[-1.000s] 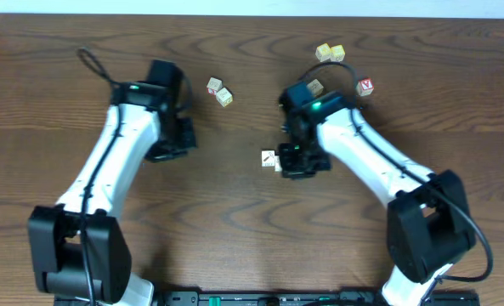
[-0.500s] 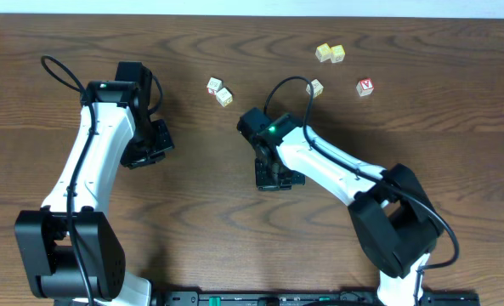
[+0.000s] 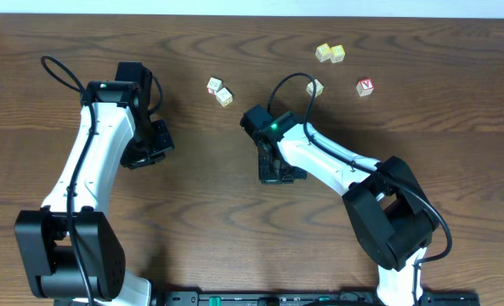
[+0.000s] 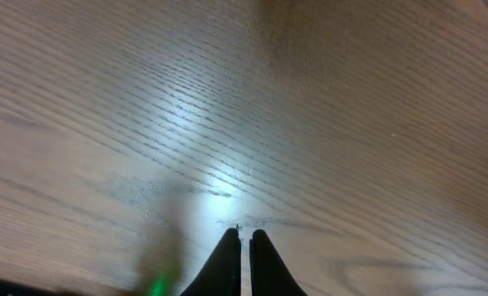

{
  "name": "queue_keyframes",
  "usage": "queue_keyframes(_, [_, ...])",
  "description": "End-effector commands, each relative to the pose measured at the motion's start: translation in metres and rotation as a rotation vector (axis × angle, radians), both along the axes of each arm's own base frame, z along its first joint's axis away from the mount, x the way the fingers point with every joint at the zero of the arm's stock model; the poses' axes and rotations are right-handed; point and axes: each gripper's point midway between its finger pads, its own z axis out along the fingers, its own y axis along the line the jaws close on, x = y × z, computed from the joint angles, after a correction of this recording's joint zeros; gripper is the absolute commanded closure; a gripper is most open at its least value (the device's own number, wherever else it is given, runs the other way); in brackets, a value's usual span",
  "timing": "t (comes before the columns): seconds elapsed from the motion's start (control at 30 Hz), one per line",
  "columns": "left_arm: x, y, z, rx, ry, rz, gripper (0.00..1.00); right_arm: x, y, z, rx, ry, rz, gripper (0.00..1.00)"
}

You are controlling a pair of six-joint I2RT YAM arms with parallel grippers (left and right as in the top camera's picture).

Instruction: Lift 4 blocks

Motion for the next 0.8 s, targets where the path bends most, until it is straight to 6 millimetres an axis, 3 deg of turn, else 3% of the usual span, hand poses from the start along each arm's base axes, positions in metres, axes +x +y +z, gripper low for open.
queue_keyframes(0.0, [-0.002,0.003,0.001,0.012,0.001,0.016,0.93,0.001,-0.005,-0.005,-0.021,0.000,0.006,0.99])
queue_keyframes(0.77, [-0.002,0.003,0.002,0.012,0.001,0.016,0.93,0.013,0.002,-0.006,0.020,-0.041,-0.003,0.99])
